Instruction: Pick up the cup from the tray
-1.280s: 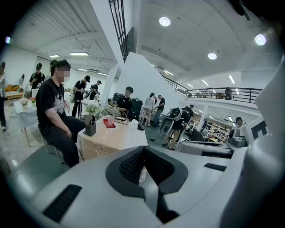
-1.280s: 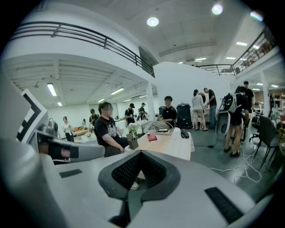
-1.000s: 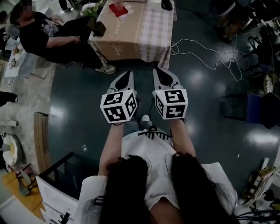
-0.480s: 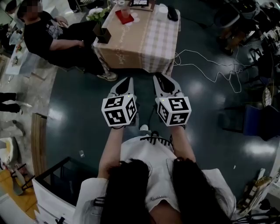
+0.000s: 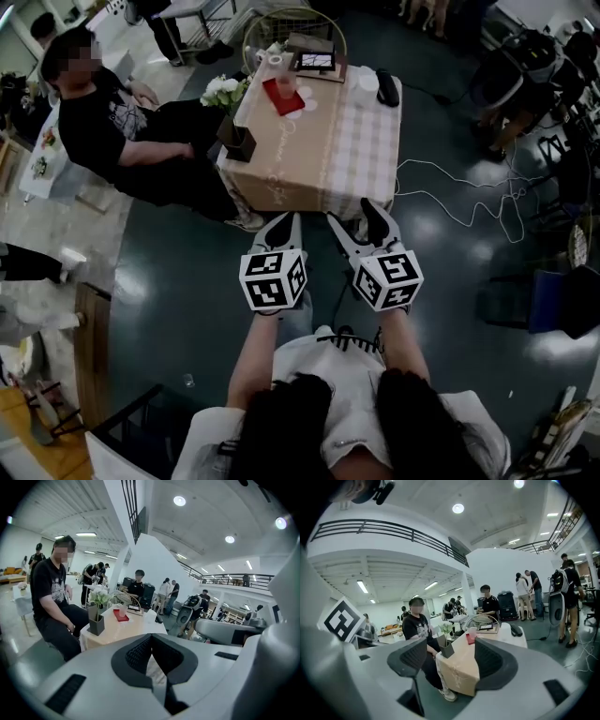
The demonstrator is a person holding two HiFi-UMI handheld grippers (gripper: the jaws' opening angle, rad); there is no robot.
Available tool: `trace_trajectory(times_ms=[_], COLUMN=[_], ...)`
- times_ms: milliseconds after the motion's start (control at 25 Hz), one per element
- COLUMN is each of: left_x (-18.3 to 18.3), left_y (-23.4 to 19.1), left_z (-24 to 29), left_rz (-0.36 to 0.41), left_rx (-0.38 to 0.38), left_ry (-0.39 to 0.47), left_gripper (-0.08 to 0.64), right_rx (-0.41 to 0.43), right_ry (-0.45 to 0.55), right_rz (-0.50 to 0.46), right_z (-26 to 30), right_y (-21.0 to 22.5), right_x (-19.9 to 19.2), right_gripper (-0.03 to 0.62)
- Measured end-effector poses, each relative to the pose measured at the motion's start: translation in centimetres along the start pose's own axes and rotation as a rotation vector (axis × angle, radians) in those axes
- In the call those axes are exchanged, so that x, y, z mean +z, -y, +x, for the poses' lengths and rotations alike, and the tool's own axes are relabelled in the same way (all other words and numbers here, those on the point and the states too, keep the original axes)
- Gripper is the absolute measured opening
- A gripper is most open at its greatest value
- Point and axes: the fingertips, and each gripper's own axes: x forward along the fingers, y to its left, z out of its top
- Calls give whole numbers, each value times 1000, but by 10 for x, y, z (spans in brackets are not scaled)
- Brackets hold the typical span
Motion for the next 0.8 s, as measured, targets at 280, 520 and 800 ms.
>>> trace_trajectory(times_ms=[280, 520, 800], left_x=[26, 65, 76], left_y=[-43, -70, -90], left_z=[33, 58, 77], left_rz=[26, 45, 44], left_rx=[-3, -19, -35], left_ry=[2, 8, -13], left_gripper=[9, 9, 9], right_rx=[-16, -44, -89], right_ry=[10, 13, 14], right_rz=[15, -6, -17], right_z=[58, 99, 125], right_y=[2, 4, 13], right_x=[7, 28, 40], right_gripper=[336, 355, 360])
